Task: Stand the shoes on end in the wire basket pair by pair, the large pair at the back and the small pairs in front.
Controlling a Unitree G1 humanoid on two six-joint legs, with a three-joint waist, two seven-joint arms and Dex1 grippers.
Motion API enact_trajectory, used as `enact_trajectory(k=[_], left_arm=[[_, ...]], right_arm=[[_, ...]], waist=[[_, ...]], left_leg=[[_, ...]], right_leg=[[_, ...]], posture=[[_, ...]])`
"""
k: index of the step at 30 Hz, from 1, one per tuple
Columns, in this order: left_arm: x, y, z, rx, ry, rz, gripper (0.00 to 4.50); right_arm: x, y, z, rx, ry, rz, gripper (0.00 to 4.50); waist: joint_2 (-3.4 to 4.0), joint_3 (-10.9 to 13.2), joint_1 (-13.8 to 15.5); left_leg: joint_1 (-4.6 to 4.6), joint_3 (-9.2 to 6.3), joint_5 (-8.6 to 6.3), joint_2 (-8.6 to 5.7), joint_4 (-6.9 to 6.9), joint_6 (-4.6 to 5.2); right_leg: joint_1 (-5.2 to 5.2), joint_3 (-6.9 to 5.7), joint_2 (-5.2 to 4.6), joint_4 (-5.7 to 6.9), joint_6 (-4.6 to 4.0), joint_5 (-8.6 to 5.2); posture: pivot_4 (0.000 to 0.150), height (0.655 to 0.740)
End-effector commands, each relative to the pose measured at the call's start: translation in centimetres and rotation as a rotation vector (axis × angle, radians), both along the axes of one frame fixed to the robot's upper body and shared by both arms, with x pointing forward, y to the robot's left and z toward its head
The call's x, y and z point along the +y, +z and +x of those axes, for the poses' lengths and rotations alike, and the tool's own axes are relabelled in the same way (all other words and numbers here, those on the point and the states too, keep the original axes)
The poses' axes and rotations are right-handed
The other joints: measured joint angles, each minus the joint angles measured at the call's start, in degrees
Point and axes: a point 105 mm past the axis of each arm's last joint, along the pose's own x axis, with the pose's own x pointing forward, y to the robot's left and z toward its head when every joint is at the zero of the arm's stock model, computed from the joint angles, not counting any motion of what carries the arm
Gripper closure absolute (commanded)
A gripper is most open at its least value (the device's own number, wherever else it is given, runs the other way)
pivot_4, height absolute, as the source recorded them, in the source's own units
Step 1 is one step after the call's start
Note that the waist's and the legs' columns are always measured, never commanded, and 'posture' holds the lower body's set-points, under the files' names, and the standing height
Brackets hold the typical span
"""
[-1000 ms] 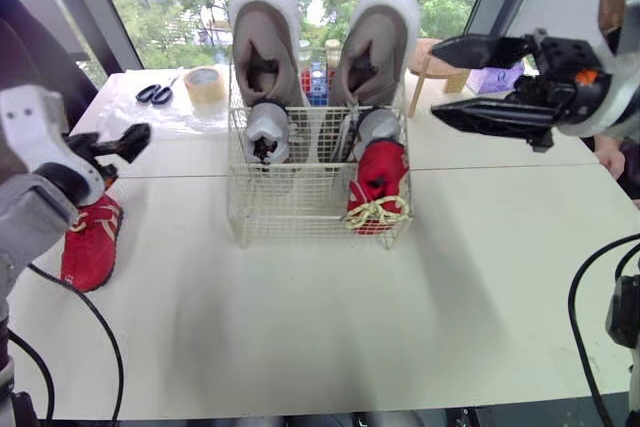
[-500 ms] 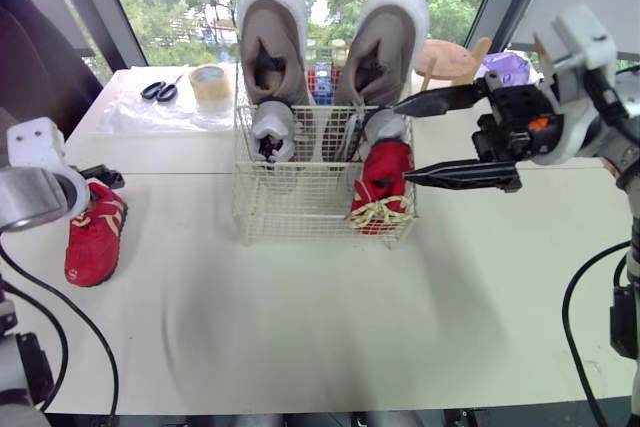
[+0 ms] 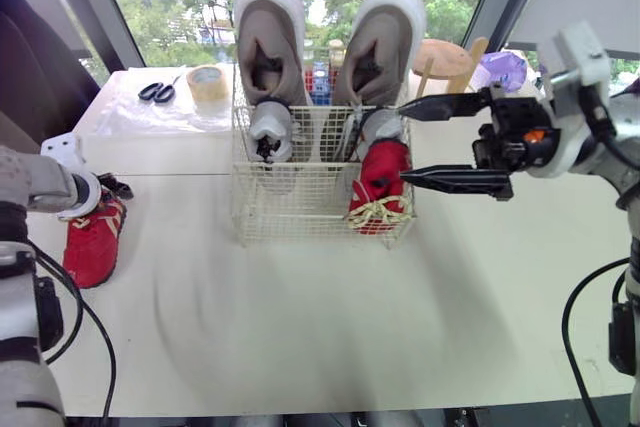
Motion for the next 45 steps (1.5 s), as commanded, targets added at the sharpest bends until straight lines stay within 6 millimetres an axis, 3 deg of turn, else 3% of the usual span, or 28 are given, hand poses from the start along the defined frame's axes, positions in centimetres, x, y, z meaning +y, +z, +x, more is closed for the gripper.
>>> enact_trajectory(k=[1, 3, 8, 12, 15, 18, 25, 26, 29, 31, 39, 42, 45], left_arm=[[0.0, 0.1, 0.7, -0.014, -0.032, 0.01, 3.46], [0.0, 0.1, 0.9, -0.013, -0.041, 0.012, 4.42], [-0.1, 0.3, 0.7, -0.001, -0.04, -0.02, 4.48], [-0.2, 2.3, -0.1, -0.016, -0.03, -0.05, 4.48], [-1.1, 6.1, -0.9, -0.081, -0.04, -0.018, 4.48], [-3.5, 10.2, -0.9, -0.261, -0.109, 0.021, 4.48], [-7.5, 13.7, -2.1, -0.552, -0.116, 0.074, 4.48], [-8.5, 15.0, -2.4, -0.62, -0.133, 0.096, 4.48], [-12.8, 21.5, -4.6, -1.015, -0.216, 0.081, 4.48], [-14.9, 23.7, -6.6, -1.175, -0.309, 0.089, 4.48], [-18.3, 24.2, -10.9, -1.401, -0.528, -0.163, 4.48], [-20.4, 22.8, -12.8, -1.398, -0.678, -0.316, 4.48], [-21.1, 21.2, -13.2, -1.348, -0.721, -0.388, 4.48]], right_arm=[[0.0, 1.0, -0.9, -0.051, 0.004, 0.018, 0.0], [0.0, 0.9, -0.9, -0.048, 0.001, 0.016, 0.0], [0.0, 0.7, -1.0, -0.038, 0.003, 0.012, 0.0], [0.1, 0.5, -0.8, -0.025, 0.011, 0.008, 0.0], [0.0, 0.4, -0.7, -0.014, 0.022, 0.002, 0.0], [0.1, 0.4, -0.4, -0.004, 0.04, 0.0, 0.0], [0.6, 0.3, 0.8, 0.01, 0.077, 0.0, 0.0], [0.6, 0.3, 1.1, 0.011, 0.079, 0.0, 0.0], [0.5, 0.2, 1.7, 0.012, 0.076, -0.002, 0.0], [0.4, 0.4, 1.9, 0.008, 0.073, -0.005, 0.0], [0.1, 0.7, 2.7, 0.0, 0.05, -0.015, 0.0], [0.0, 0.9, 3.0, 0.003, 0.04, -0.009, 0.0], [0.0, 1.0, 3.2, 0.005, 0.033, -0.005, 0.0]], waist=[[0.0, 0.0, 0.13], [0.0, 0.0, 0.21], [-0.01, 0.0, 0.15], [-0.03, 0.01, -0.02], [-0.35, 0.12, -0.02], [-0.55, 0.11, 0.12], [-0.53, 0.1, 0.0], [-0.56, 0.12, 0.03], [-0.63, 0.15, 0.3], [-0.61, 0.14, 0.19], [-0.4, 0.03, -0.07], [-0.4, 0.03, 0.01], [-0.4, 0.03, 0.24]], left_leg=[[0.0, 0.02, -0.01, 0.0, 0.0, 0.01], [-0.01, 0.01, -0.03, -0.01, 0.02, 0.05], [0.0, -0.01, -0.03, -0.01, 0.05, 0.08], [-0.01, -0.03, -0.04, 0.0, 0.06, 0.09], [-0.06, -0.07, -0.05, 0.01, 0.06, 0.11], [-0.11, -0.16, -0.05, 0.05, 0.09, 0.1], [-0.05, -0.17, -0.04, 0.03, 0.04, -0.02], [-0.07, -0.18, -0.02, 0.03, 0.03, -0.07], [-0.16, -0.18, 0.14, 0.01, 0.04, -0.34], [-0.2, -0.16, 0.18, 0.0, 0.05, -0.42], [-0.04, -0.1, 0.29, 0.12, -0.01, -0.62], [-0.04, -0.1, 0.3, 0.12, 0.01, -0.62], [-0.04, -0.09, 0.3, 0.11, 0.03, -0.61]], right_leg=[[0.0, 0.0, 0.0, 0.0, 0.0, 0.0], [0.01, -0.01, -0.01, 0.0, 0.01, 0.0], [0.02, -0.01, -0.03, 0.08, 0.01, 0.0], [0.01, -0.01, -0.07, 0.09, 0.02, 0.0], [-0.04, -0.01, -0.1, 0.09, 0.02, 0.01], [-0.05, 0.01, -0.13, 0.09, 0.03, 0.01], [-0.1, 0.08, -0.28, 0.14, 0.04, 0.03], [-0.13, 0.07, -0.27, 0.16, 0.04, 0.03], [-0.16, 0.06, -0.26, 0.12, 0.04, 0.04], [-0.16, 0.06, -0.25, 0.06, 0.04, 0.05], [-0.16, 0.13, -0.1, 0.15, -0.04, 0.09], [-0.14, 0.14, -0.11, 0.13, -0.06, 0.1], [-0.09, 0.16, -0.13, 0.09, -0.06, 0.1]], posture=[[0.15, 0.74], [0.15, 0.74], [0.15, 0.74], [0.15, 0.74], [0.15, 0.74], [0.15, 0.74], [0.15, 0.74], [0.15, 0.74], [0.15, 0.74], [0.15, 0.74], [0.15, 0.74], [0.15, 0.74], [0.15, 0.74]])
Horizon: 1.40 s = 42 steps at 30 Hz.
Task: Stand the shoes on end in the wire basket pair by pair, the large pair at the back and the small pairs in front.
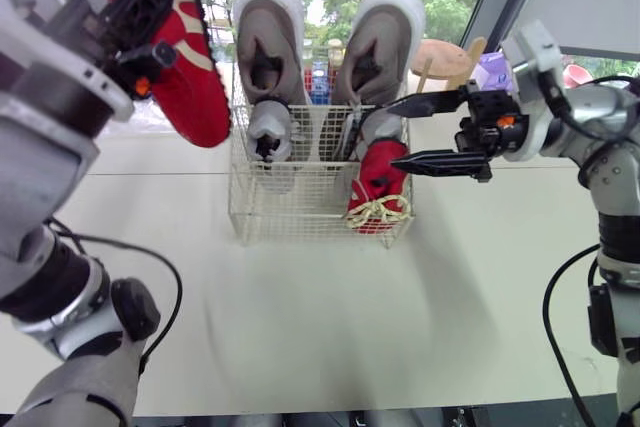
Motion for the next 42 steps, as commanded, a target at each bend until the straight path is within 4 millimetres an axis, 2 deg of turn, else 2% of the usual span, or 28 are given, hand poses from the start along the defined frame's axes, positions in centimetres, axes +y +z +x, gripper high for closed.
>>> enact_trajectory(k=[1, 8, 9, 12, 18, 25, 27, 30, 32, 34, 39, 42], left_arm=[[-1.0, -0.6, -1.4, -0.011, -0.097, -0.029, 4.48], [-2.3, -5.4, 0.3, 0.064, -0.078, 0.062, 4.48], [-2.4, -5.8, 0.7, 0.054, -0.054, 0.079, 4.48], [-2.4, -6.0, 1.7, -0.001, 0.012, 0.108, 4.48], [-3.0, -6.2, 2.3, -0.043, 0.027, 0.119, 4.48], [-4.3, -8.2, 3.3, -0.026, 0.01, 0.158, 4.48], [-4.9, -9.2, 3.5, -0.016, 0.007, 0.183, 4.48], [-5.6, -11.9, 3.6, 0.034, 0.006, 0.235, 4.48], [-5.4, -14.0, 4.0, 0.085, 0.019, 0.253, 4.48], [-5.3, -15.3, 4.2, 0.106, 0.024, 0.265, 4.48], [-5.9, -14.7, 4.7, 0.07, 0.028, 0.217, 4.48], [-6.9, -13.4, 4.9, 0.022, -0.009, 0.199, 4.48]], right_arm=[[-0.1, 1.5, -0.3, -0.058, 0.0, 0.012, 0.0], [0.0, 0.8, -1.0, -0.03, -0.003, -0.003, 0.0], [-0.1, 0.8, -1.1, -0.026, -0.008, -0.004, 0.0], [-0.2, 0.9, -1.2, -0.021, -0.026, -0.002, 0.0], [-0.5, 1.0, -1.5, -0.013, -0.047, -0.003, 0.0], [-0.4, 0.8, -1.6, 0.006, -0.06, 0.006, 0.0], [-0.4, 0.8, -1.7, 0.012, -0.061, 0.007, 0.0], [-0.2, 0.4, -2.2, 0.033, -0.037, -0.001, 0.0], [-0.1, 0.1, -2.6, 0.033, -0.036, -0.026, 0.0], [-0.3, 0.0, -2.8, 0.026, -0.058, -0.041, 0.0], [-1.1, 0.2, -3.7, 0.042, -0.129, -0.03, 0.0], [-1.1, 0.2, -3.9, 0.048, -0.149, -0.03, 0.0]], waist=[[0.0, 0.0, 0.22], [0.01, 0.0, 0.43], [0.0, 0.0, 0.53], [0.01, 0.0, 1.04], [0.01, 0.0, 1.32], [0.01, -0.01, 1.27], [0.03, -0.02, 1.3], [0.11, -0.07, 1.24], [0.23, -0.14, 1.16], [0.48, -0.3, 1.08], [0.79, -0.48, 0.94], [0.82, -0.49, 0.85]], left_leg=[[0.0, 0.0, 0.0, -0.02, 0.01, 0.01], [0.05, 0.01, -0.01, -0.03, 0.04, 0.1], [0.05, 0.02, -0.16, -0.03, 0.04, 0.37], [0.06, 0.05, -0.19, -0.04, 0.06, 0.46], [0.07, 0.05, -0.26, -0.03, 0.09, 0.58], [0.12, 0.06, -0.28, -0.01, 0.09, 0.61], [0.13, 0.06, -0.28, -0.01, 0.1, 0.62], [0.2, 0.06, -0.3, -0.02, 0.1, 0.66], [0.29, 0.08, -0.32, 0.0, 0.09, 0.69], [0.37, 0.1, -0.32, 0.05, 0.08, 0.69], [0.98, 0.22, -0.35, 0.15, -0.01, 0.75], [1.27, 0.17, -0.38, 0.21, -0.02, 0.79]], right_leg=[[0.0, 0.0, -0.02, 0.0, -0.01, 0.0], [0.12, -0.03, 0.11, -0.04, -0.03, -0.01], [0.13, -0.03, 0.14, -0.04, -0.03, -0.01], [0.15, -0.05, 0.26, -0.04, -0.03, -0.01], [0.21, -0.05, 0.27, -0.1, -0.03, -0.01], [0.26, -0.05, 0.26, -0.09, -0.02, -0.01], [0.28, -0.06, 0.27, -0.1, -0.02, -0.01], [0.35, -0.06, 0.27, -0.11, -0.02, -0.01], [0.42, -0.05, 0.27, -0.12, -0.03, -0.01], [0.48, -0.04, 0.31, -0.12, -0.03, -0.02], [1.02, 0.01, 0.46, -0.13, -0.22, -0.13], [1.33, 0.01, 0.57, -0.18, -0.29, -0.17]], posture=[[0.15, 0.74], [0.15, 0.74], [0.15, 0.74], [0.15, 0.74], [0.15, 0.74], [0.15, 0.74], [0.15, 0.74], [0.15, 0.74], [0.15, 0.74], [0.15, 0.74], [0.15, 0.74], [0.15, 0.74]])
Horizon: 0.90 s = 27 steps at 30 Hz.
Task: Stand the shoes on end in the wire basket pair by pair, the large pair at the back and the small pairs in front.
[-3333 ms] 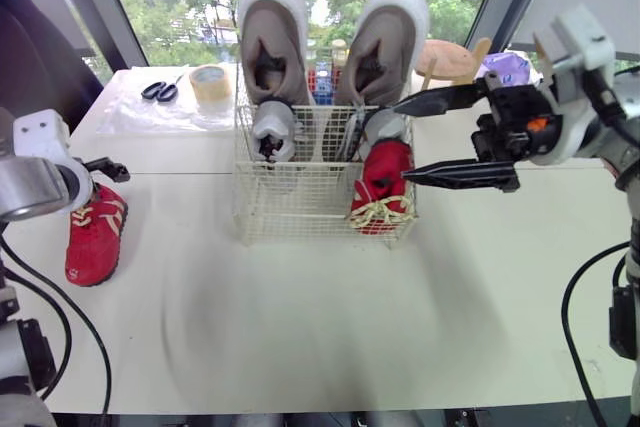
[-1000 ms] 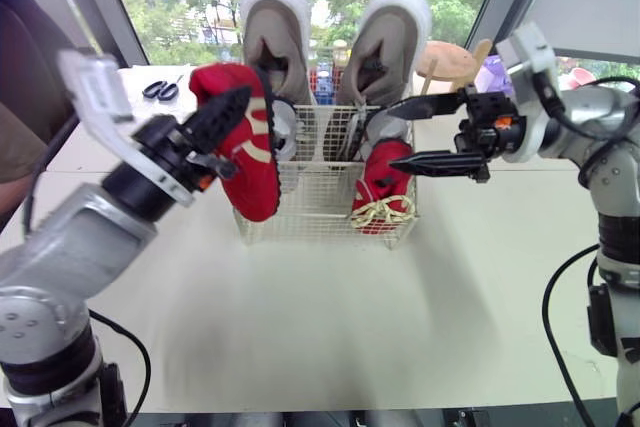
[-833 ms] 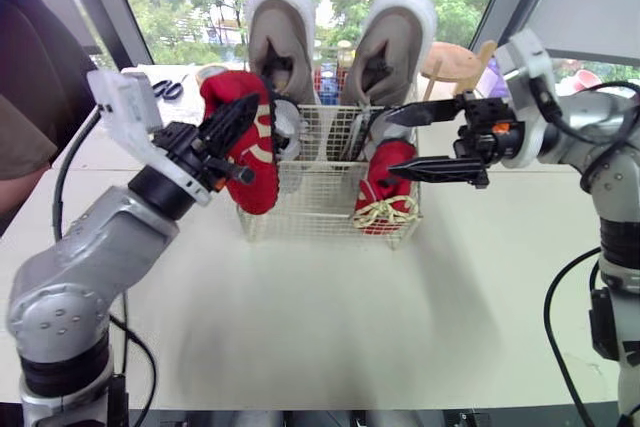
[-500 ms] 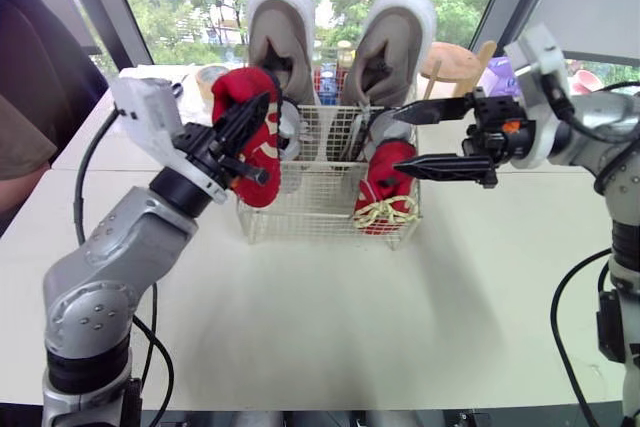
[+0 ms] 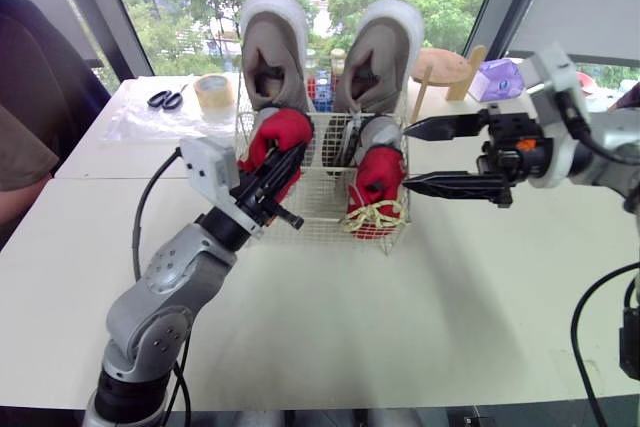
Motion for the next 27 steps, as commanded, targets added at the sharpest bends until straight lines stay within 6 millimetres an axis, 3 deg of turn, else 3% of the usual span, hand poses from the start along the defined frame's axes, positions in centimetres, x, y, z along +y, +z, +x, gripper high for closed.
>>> enact_trajectory(k=[1, 8, 13, 20, 27], left_arm=[[-0.4, 0.2, 0.8, 0.008, -0.006, -0.006, 4.48], [-1.4, 2.0, -0.1, -0.019, -0.04, -0.067, 4.48], [-1.1, 0.0, 0.2, 0.031, 0.009, -0.032, 4.48], [0.5, -4.3, 0.0, 0.166, 0.083, -0.029, 4.48], [2.4, -5.1, -1.0, 0.246, 0.087, -0.121, 4.48]], right_arm=[[0.1, 0.9, -0.9, -0.04, -0.004, 0.0, 0.0], [0.1, 1.1, -1.0, -0.031, -0.006, -0.014, 0.0], [0.1, 1.0, -1.3, -0.009, -0.002, -0.017, 0.0], [-1.5, 0.7, -1.8, 0.031, -0.084, -0.02, 0.0], [-1.6, 0.1, -1.4, 0.04, -0.087, -0.009, 0.0]], waist=[[-0.01, 0.01, 0.08], [-0.06, 0.04, 0.51], [-0.06, 0.04, 0.43], [-0.05, 0.03, 0.38], [0.01, 0.0, -0.28]], left_leg=[[0.0, -0.01, 0.0, 0.0, 0.01, 0.0], [-0.17, -0.11, 0.0, -0.07, 0.09, 0.0], [-0.21, -0.11, -0.01, -0.1, 0.09, 0.02], [-0.23, -0.11, -0.04, -0.07, 0.04, 0.07], [-0.2, -0.05, -0.14, 0.03, -0.07, 0.22]], right_leg=[[0.01, 0.0, 0.02, 0.0, 0.0, 0.0], [0.0, -0.02, -0.09, -0.08, 0.02, 0.01], [0.0, -0.02, -0.13, -0.17, 0.02, 0.01], [0.04, -0.01, -0.24, -0.37, -0.03, -0.02], [0.07, -0.01, -0.22, -0.61, -0.03, -0.02]], posture=[[0.15, 0.74], [0.15, 0.74], [0.15, 0.74], [0.15, 0.74], [0.15, 0.74]])
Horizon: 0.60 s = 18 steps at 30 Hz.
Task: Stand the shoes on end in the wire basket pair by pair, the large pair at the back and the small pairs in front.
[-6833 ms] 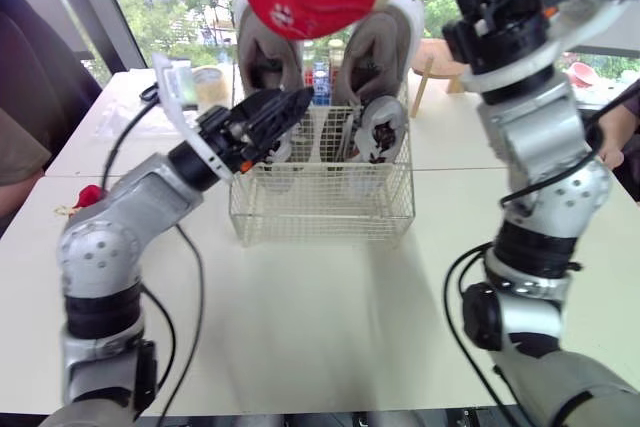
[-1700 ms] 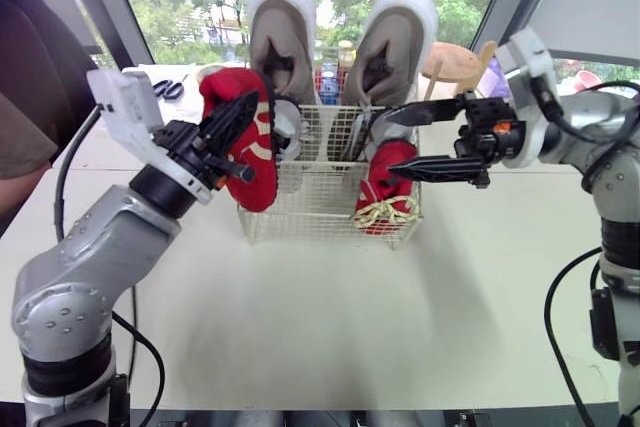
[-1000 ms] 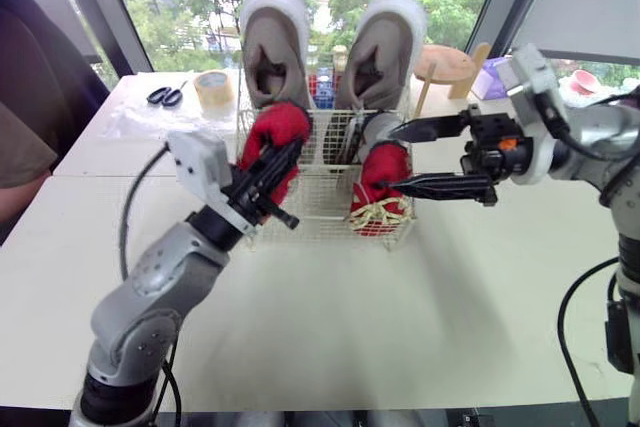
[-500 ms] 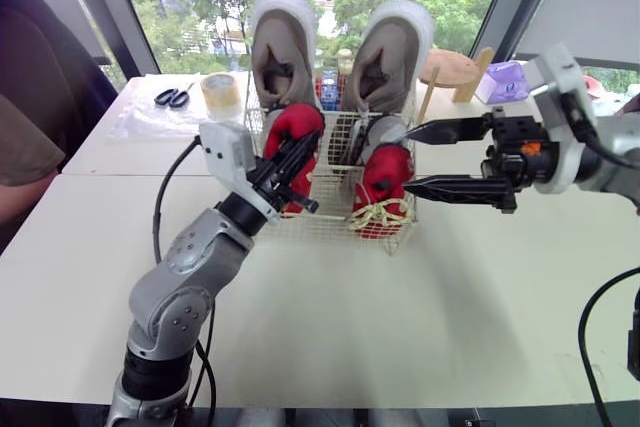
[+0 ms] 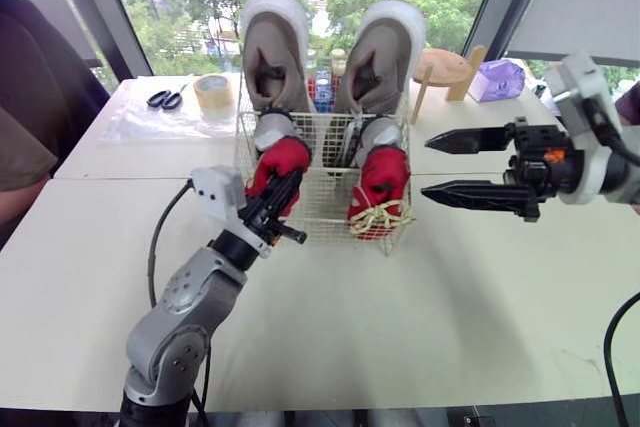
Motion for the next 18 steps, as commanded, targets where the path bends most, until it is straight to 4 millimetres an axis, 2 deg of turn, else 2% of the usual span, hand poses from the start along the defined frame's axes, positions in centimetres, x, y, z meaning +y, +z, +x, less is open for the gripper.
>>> enact_trajectory(k=[1, 3, 7, 11, 12, 15, 18], left_arm=[[1.7, -1.3, -0.2, 0.081, 0.037, -0.013, 4.48], [1.9, -1.2, -0.5, 0.084, 0.031, -0.014, 4.48], [2.5, -0.2, -1.2, 0.073, 0.018, -0.055, 2.88], [3.6, -0.3, -1.8, 0.109, 0.028, 0.012, 1.01], [3.8, -0.3, -2.5, 0.128, -0.008, 0.007, 0.64], [4.7, 0.0, -4.5, 0.181, -0.084, -0.023, 0.64], [5.6, -0.7, -6.5, 0.282, -0.173, 0.013, 0.64]], right_arm=[[0.0, 0.7, -0.2, -0.046, 0.003, 0.007, 0.0], [-0.1, 0.6, 0.0, -0.046, 0.005, 0.009, 0.0], [0.0, 0.5, 0.3, -0.042, 0.01, 0.011, 0.0], [-0.1, 0.2, 0.5, -0.033, 0.011, 0.013, 0.0], [-0.2, 0.0, 0.6, -0.029, 0.008, 0.014, 0.0], [-0.5, -0.2, 0.7, -0.02, -0.002, 0.017, 0.0], [-0.9, -0.6, 0.9, -0.009, -0.021, 0.029, 0.0]], waist=[[0.0, 0.0, -0.17], [0.0, 0.0, -0.43], [-0.03, 0.03, -0.68], [-0.01, 0.02, -0.51], [-0.01, 0.02, -0.52], [-0.02, 0.02, -0.77], [0.0, 0.04, -0.79]], left_leg=[[0.0, 0.0, -0.03, 0.0, 0.0, 0.04], [-0.02, 0.01, -0.04, 0.0, -0.02, 0.05], [-0.06, 0.03, -0.05, -0.01, -0.03, 0.07], [-0.07, -0.01, -0.05, -0.04, -0.02, 0.06], [-0.07, 0.0, -0.05, -0.06, -0.02, 0.06], [-0.09, 0.0, -0.06, -0.05, -0.05, 0.07], [-0.09, 0.0, -0.07, -0.02, -0.14, 0.06]], right_leg=[[0.0, 0.0, 0.0, -0.02, 0.0, 0.0], [0.0, -0.01, -0.01, -0.06, 0.0, 0.0], [0.0, 0.0, -0.07, -0.14, 0.01, 0.0], [0.02, -0.05, -0.14, -0.15, 0.0, 0.0], [0.02, -0.05, -0.16, -0.17, -0.01, 0.0], [0.03, -0.05, -0.23, -0.23, -0.01, 0.0], [-0.02, -0.05, -0.27, -0.27, -0.02, -0.01]], posture=[[0.15, 0.74], [0.15, 0.74], [0.15, 0.74], [0.15, 0.74], [0.15, 0.74], [0.15, 0.74], [0.15, 0.74]])
